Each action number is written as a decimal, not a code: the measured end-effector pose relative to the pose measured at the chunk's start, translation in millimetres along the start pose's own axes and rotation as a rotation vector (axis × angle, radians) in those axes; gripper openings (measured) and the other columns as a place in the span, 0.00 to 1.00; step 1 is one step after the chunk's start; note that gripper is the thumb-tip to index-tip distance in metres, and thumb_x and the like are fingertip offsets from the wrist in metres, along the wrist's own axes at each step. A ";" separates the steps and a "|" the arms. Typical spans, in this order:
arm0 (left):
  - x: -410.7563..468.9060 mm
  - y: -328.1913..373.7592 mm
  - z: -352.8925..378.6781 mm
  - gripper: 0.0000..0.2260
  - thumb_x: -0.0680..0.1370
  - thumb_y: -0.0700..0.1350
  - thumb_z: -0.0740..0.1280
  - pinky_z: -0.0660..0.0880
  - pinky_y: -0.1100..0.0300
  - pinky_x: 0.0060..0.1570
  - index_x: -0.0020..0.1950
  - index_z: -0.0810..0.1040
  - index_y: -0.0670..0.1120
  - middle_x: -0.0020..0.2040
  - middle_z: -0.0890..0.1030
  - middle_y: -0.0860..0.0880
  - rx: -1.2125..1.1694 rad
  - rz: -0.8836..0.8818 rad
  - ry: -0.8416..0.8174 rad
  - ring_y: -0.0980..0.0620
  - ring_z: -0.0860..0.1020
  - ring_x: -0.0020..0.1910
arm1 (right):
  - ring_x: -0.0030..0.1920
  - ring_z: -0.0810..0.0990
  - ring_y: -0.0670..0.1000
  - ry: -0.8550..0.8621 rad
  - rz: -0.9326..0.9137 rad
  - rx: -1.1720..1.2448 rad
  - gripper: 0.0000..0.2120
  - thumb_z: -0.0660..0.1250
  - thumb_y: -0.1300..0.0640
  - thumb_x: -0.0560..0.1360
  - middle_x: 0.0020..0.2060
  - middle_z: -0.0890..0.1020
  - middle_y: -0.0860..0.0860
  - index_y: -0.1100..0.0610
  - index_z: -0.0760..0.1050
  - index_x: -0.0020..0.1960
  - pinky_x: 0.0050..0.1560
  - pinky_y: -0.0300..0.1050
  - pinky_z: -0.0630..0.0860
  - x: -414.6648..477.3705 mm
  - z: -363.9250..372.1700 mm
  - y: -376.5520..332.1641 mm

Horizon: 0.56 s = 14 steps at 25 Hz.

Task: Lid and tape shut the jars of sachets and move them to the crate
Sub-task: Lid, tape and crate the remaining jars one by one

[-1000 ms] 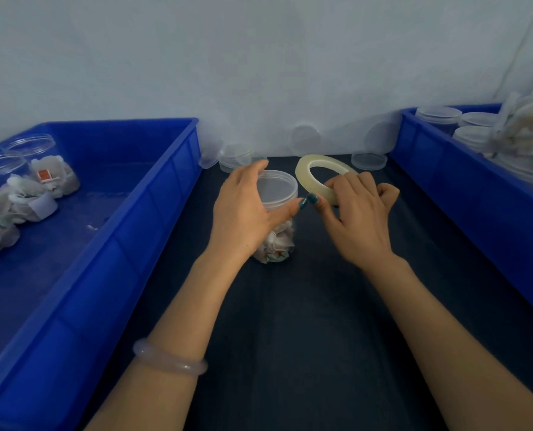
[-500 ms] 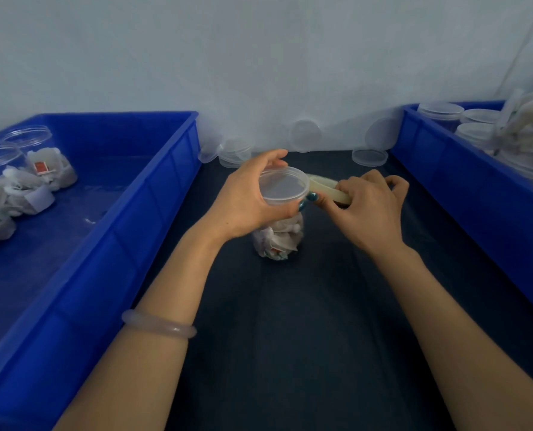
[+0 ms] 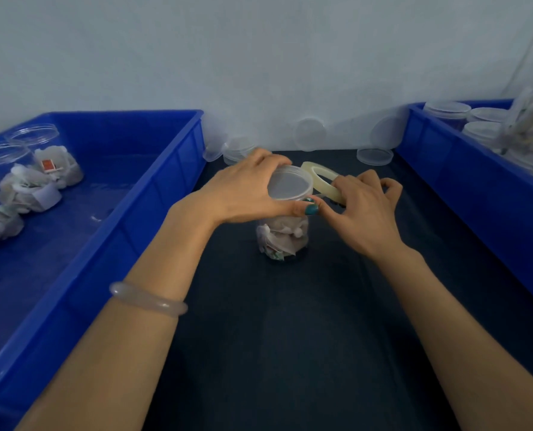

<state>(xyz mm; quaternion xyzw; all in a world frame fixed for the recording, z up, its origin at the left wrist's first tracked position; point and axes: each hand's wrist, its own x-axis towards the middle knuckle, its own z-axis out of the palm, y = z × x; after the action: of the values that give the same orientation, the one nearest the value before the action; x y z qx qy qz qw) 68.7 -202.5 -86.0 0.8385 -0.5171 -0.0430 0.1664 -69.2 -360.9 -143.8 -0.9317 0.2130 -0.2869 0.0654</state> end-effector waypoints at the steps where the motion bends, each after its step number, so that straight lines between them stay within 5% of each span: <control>1: -0.7 4.5 2.1 0.49 0.62 0.83 0.53 0.68 0.54 0.54 0.76 0.62 0.54 0.72 0.66 0.51 0.129 -0.065 0.024 0.51 0.71 0.67 | 0.45 0.66 0.49 -0.003 -0.009 -0.009 0.32 0.42 0.27 0.71 0.34 0.68 0.44 0.52 0.69 0.39 0.50 0.49 0.55 0.7 -0.1 -0.2; 4: -1.4 14.6 10.1 0.51 0.61 0.84 0.50 0.67 0.53 0.49 0.74 0.64 0.54 0.71 0.69 0.50 0.225 -0.122 0.107 0.48 0.74 0.64 | 0.36 0.70 0.50 -0.026 -0.040 0.029 0.27 0.46 0.29 0.73 0.32 0.70 0.45 0.52 0.66 0.40 0.44 0.47 0.64 1.3 -1.2 1.7; 7: 1.2 15.0 8.5 0.51 0.59 0.83 0.53 0.67 0.55 0.49 0.75 0.65 0.55 0.70 0.71 0.52 0.190 -0.083 0.117 0.50 0.74 0.65 | 0.33 0.71 0.49 -0.111 -0.103 0.092 0.24 0.52 0.33 0.78 0.33 0.72 0.46 0.54 0.68 0.44 0.34 0.45 0.60 0.8 -2.7 8.9; 11: -3.3 8.9 6.4 0.48 0.62 0.81 0.60 0.69 0.56 0.51 0.74 0.66 0.53 0.70 0.73 0.54 0.114 -0.100 0.135 0.52 0.74 0.63 | 0.38 0.71 0.49 -0.086 -0.198 0.121 0.19 0.48 0.42 0.84 0.38 0.73 0.45 0.53 0.69 0.46 0.51 0.48 0.64 -1.4 -10.3 15.1; 14: -4.8 6.2 7.1 0.41 0.66 0.75 0.66 0.71 0.57 0.51 0.72 0.67 0.53 0.68 0.74 0.56 0.067 -0.091 0.158 0.55 0.75 0.60 | 0.39 0.71 0.49 -0.027 -0.175 0.078 0.19 0.50 0.43 0.82 0.40 0.75 0.46 0.53 0.72 0.45 0.52 0.47 0.62 -0.7 -11.5 13.4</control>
<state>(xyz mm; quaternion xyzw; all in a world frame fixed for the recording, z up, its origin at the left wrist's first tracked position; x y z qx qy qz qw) 59.5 -202.5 -91.1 0.8670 -0.4650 0.0331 0.1762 -81.0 -372.8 -137.9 -0.9473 0.1188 -0.2869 0.0790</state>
